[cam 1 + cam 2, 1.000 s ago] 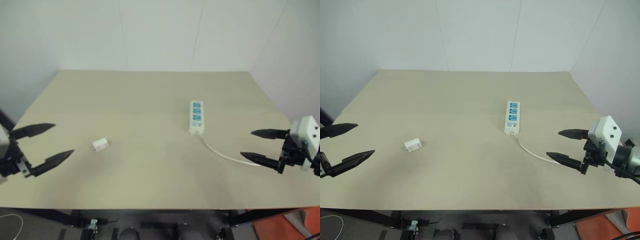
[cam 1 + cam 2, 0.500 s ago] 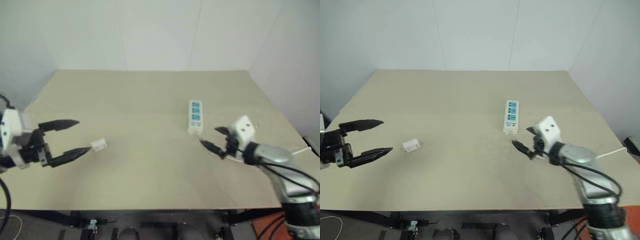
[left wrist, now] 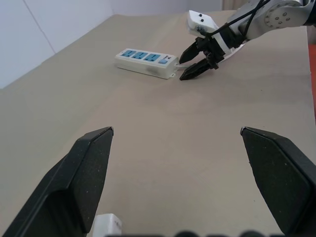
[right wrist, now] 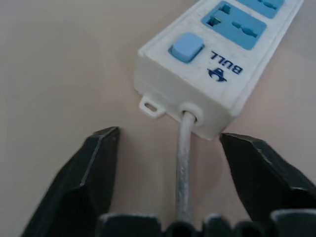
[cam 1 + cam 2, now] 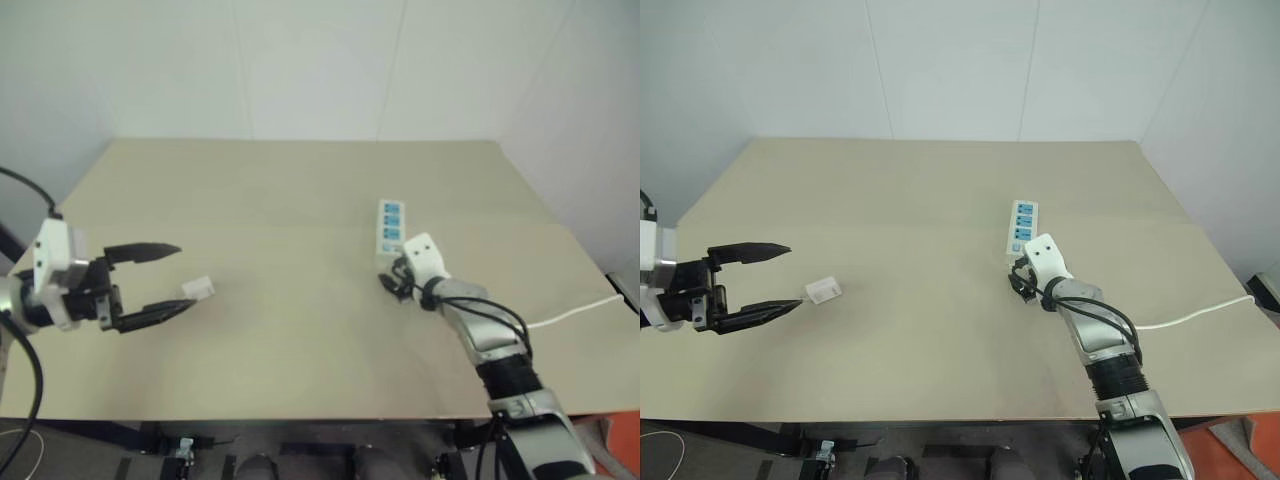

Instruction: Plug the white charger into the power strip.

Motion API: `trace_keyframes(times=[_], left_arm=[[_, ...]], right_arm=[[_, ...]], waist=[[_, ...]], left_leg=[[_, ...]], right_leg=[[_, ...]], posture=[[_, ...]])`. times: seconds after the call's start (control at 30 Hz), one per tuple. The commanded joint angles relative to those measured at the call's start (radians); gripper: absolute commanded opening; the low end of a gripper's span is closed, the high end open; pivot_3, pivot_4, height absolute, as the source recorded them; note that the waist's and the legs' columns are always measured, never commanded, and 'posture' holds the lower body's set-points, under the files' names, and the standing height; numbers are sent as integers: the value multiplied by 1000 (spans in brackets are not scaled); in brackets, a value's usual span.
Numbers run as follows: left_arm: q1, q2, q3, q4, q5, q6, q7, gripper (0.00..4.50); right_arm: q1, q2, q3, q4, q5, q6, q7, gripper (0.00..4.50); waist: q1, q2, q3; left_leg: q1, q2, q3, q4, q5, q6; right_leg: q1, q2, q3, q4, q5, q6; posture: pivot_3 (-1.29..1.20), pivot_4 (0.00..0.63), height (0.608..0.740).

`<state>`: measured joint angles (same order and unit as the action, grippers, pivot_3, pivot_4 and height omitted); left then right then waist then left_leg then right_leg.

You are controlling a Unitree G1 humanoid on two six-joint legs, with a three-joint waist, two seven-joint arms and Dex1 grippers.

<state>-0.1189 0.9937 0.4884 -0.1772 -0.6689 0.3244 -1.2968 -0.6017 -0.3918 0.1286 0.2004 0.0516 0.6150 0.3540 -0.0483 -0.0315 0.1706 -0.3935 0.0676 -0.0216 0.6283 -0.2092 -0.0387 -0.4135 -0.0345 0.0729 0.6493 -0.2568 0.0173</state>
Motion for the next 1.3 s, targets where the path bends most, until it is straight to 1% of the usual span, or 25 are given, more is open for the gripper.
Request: trace_keyframes(times=[0.03, 0.07, 0.13, 0.2, 0.27, 0.3, 0.37, 0.5, 0.57, 0.63, 0.67, 0.7, 0.77, 0.83, 0.87, 0.9, 0.97, 1.03, 1.1, 1.13, 1.27, 1.3], left_arm=[[3, 0, 22, 1, -1, -25, -6, 4500], [8, -2, 27, -1, -1, -25, -5, 4500], [15, -4, 31, -3, 0, -26, -4, 4500], [21, -3, 35, -5, -3, -27, -3, 4500], [24, -3, 36, -5, -4, -29, -2, 4500], [25, -2, 36, -4, -4, -31, -2, 4500], [25, -2, 36, -2, -4, -34, -3, 4500], [22, -3, 32, 2, -3, -37, -3, 4500], [21, -4, 29, 4, -3, -38, -3, 4500], [17, -4, 24, 7, -2, -38, -3, 4500], [16, -4, 23, 8, -2, -39, -3, 4500], [13, -4, 21, 10, -2, -39, -5, 4500], [8, -3, 16, 13, -2, -39, -6, 4500], [3, -2, 13, 16, -2, -39, -7, 4500], [1, -2, 11, 17, -2, -39, -7, 4500], [0, -2, 10, 17, -2, -39, -8, 4500], [-2, -3, 8, 17, -1, -39, -9, 4500], [-2, -4, 8, 12, -2, -38, -7, 4500], [2, -6, 10, 6, -4, -37, -5, 4500], [4, -7, 11, 3, -5, -36, -4, 4500], [11, -9, 16, -6, -9, -31, -2, 4500], [12, -10, 16, -8, -10, -29, -1, 4500]], right_arm=[[-5, 2, 12, 5, -17, 4, 22, 2513], [-5, 0, 15, 5, -18, 5, 31, 2123], [-5, -1, 16, 6, -21, 2, 39, 1496], [-2, -3, 17, 4, -24, -8, 50, 680], [-2, -2, 16, 3, -28, -10, 56, 78], [-1, -4, 17, 1, -29, -14, 63, 17], [17, -18, 20, -31, -7, -55, 126, 17], [106, -69, 14, -162, 82, -170, 328, 17], [157, -110, 19, -205, 100, -252, 419, 17], [206, -158, 28, -217, 106, -366, 522, 17], [222, -175, 31, -218, 108, -407, 559, 17], [237, -194, 30, -212, 114, -459, 603, 17], [251, -219, 27, -193, 122, -519, 661, 17], [252, -242, 22, -135, 126, -626, 733, 17], [246, -249, 21, -103, 119, -656, 751, 17], [230, -248, 21, -52, 90, -700, 734, 17], [191, -236, 23, 43, 33, -754, 680, 17], [162, -209, 10, 109, 16, -787, 627, 17], [149, -197, -1, 132, 38, -783, 635, 730], [150, -200, -4, 132, 46, -781, 645, 952], [176, -217, -40, 97, 111, -746, 694, 2443], [184, -222, -53, 85, 127, -729, 697, 2740]], waist=[[1, 0, 0], [1, 0, 0], [1, 0, 0], [1, 0, 0], [0, 0, 0], [0, 0, 0], [0, 0, 0], [2, 0, 0], [1, 0, 0], [0, 0, 0], [0, 0, 0], [0, 0, 0], [0, 0, 0], [-1, 0, 0], [-1, 0, 0], [-1, 0, 0], [-1, 0, 0], [-1, 0, 0], [0, 0, 0], [2, 0, 0], [7, 0, 0], [8, 0, 0]], left_leg=[[0, 0, 0, 0, 0, 0], [1, 0, 0, 0, 0, 0], [2, 0, 0, 0, 0, 0], [2, 0, 0, 0, 0, 0], [2, 0, 0, 0, 0, 0], [2, 0, 0, 0, 0, 0], [2, 0, 0, 0, 0, 0], [2, 0, 0, 0, 0, 0], [2, 0, 0, 0, 0, 0], [2, 0, 0, 0, 0, 0], [2, 0, 0, 0, 0, 0], [2, 0, 0, 0, 0, 0], [4, 0, 0, 0, 0, 0], [5, 1, 0, 0, 0, 0], [5, 1, 0, 0, 0, 0], [5, 1, 0, 0, 0, 0], [5, 1, 0, 0, 0, 0], [5, 1, 0, 1, 0, 0], [5, 1, 0, 1, 0, 0], [5, 1, 0, 0, 0, 0], [4, 0, 0, 1, 0, 0], [4, 0, 0, 1, 0, 0]], right_leg=[[0, 0, 0, 0, 0, 0], [1, 0, 0, 0, 0, 0], [2, 0, 0, 0, 0, 0], [3, 0, 0, 0, 0, 0], [3, 0, 0, 0, 0, 0], [3, 0, 0, 0, 0, 0], [2, 0, 0, 0, 0, 0], [2, 0, 0, 0, 0, 0], [2, 0, 0, 0, 0, 1], [2, 0, 0, 0, -1, 1], [3, 0, 0, 0, -3, 6], [3, 0, 0, 0, -4, 7], [4, 0, 0, 0, -4, 7], [4, 1, 0, 0, -4, 7], [5, 1, 0, 0, -4, 7], [5, 1, 0, 0, -4, 7], [6, 1, 0, 0, -4, 7], [6, 0, 0, 0, -4, 7], [6, 1, 0, 0, -3, 6], [6, 1, 0, 0, -3, 5], [6, 0, 0, -1, -1, 1], [6, 0, 0, -1, -1, 1]], posture=[[0, 150, 740], [0, 150, 740], [0, 150, 740], [0, 150, 740], [0, 150, 740], [0, 150, 740], [0, 150, 740], [0, 150, 740], [0, 150, 740], [0, 150, 740], [0, 150, 740], [0, 150, 740], [0, 150, 740], [0, 150, 740], [0, 150, 740], [0, 150, 740], [0, 150, 740], [0, 150, 740], [0, 150, 740], [0, 150, 740], [0, 150, 740], [0, 150, 740]])
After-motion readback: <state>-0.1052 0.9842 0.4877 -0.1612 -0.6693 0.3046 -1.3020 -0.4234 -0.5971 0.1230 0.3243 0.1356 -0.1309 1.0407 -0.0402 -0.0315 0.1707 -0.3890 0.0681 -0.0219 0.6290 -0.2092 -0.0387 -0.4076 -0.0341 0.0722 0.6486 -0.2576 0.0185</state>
